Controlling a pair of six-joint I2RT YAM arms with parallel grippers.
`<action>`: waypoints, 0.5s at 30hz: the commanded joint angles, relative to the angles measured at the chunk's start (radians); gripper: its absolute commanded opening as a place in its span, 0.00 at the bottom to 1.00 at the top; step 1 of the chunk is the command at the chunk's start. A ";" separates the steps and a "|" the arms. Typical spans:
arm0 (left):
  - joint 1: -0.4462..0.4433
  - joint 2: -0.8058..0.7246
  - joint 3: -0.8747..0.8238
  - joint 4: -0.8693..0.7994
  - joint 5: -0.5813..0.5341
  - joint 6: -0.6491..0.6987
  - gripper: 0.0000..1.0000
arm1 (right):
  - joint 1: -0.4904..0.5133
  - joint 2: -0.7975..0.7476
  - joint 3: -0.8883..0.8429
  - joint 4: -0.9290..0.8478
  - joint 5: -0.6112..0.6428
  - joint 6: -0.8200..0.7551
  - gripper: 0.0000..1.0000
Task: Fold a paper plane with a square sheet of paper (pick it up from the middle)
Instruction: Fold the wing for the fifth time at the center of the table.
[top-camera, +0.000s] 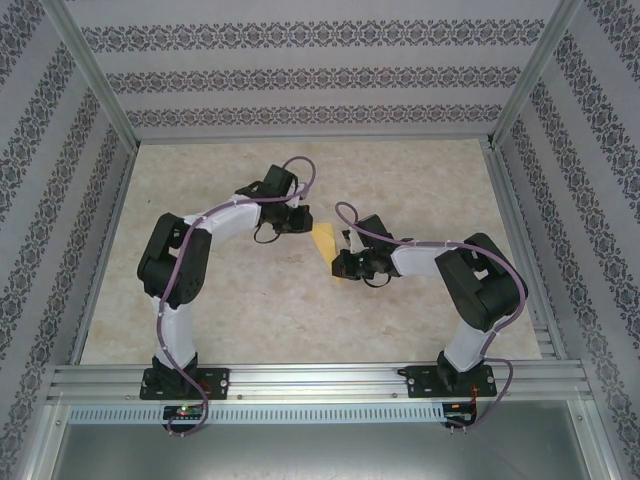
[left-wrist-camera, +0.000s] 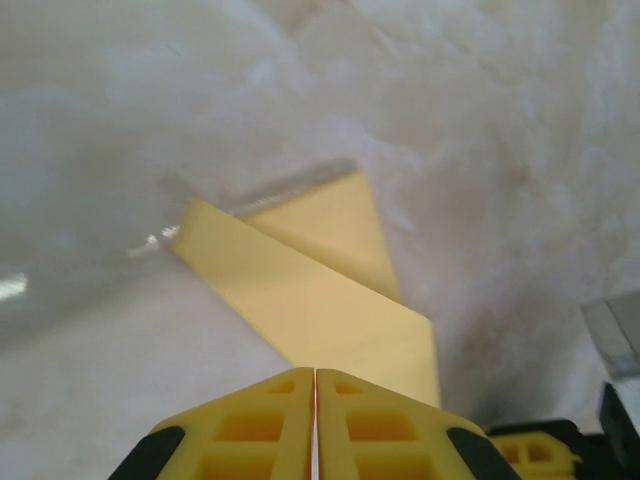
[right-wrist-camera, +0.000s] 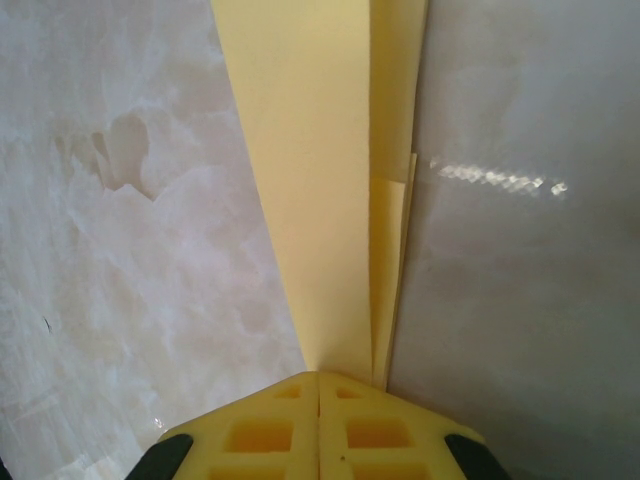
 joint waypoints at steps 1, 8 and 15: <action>-0.034 -0.015 -0.063 0.097 0.097 -0.081 0.10 | -0.006 0.072 -0.067 -0.235 0.106 0.002 0.06; -0.097 0.062 -0.065 0.121 0.174 -0.129 0.09 | -0.007 0.073 -0.060 -0.239 0.099 0.003 0.00; -0.103 0.111 -0.042 0.151 0.216 -0.151 0.07 | -0.006 0.075 -0.060 -0.241 0.099 0.006 0.00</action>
